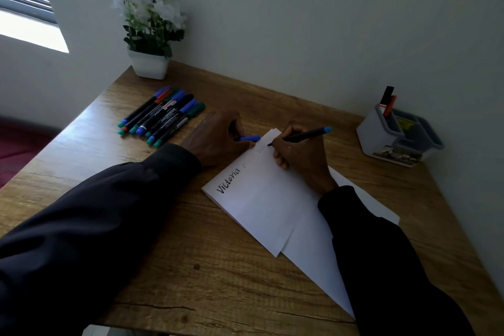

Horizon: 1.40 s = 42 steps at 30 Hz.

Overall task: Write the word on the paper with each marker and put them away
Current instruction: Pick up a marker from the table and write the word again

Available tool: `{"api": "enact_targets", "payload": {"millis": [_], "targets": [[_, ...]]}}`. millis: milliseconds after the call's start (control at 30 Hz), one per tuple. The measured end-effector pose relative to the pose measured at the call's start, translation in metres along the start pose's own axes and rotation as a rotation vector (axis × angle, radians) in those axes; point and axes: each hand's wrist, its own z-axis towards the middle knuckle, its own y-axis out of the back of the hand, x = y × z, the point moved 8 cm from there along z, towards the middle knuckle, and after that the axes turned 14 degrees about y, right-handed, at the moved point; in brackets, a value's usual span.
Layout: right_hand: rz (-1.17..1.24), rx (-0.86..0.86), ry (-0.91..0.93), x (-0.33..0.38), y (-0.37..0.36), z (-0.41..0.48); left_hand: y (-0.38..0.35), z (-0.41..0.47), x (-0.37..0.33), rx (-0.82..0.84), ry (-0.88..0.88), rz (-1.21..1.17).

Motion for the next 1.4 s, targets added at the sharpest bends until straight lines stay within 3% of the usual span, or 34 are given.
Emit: {"api": "enact_targets", "payload": {"millis": [1200,1400], "targets": [[-0.001,-0.081,-0.001,-0.003,0.006,0.001,-0.001,0.001,0.001,0.014,-0.008,-0.002],[0.077,-0.182,-0.046,-0.005,0.014,0.000,0.001,0.000,-0.001,-0.009,-0.020,0.002]]}}
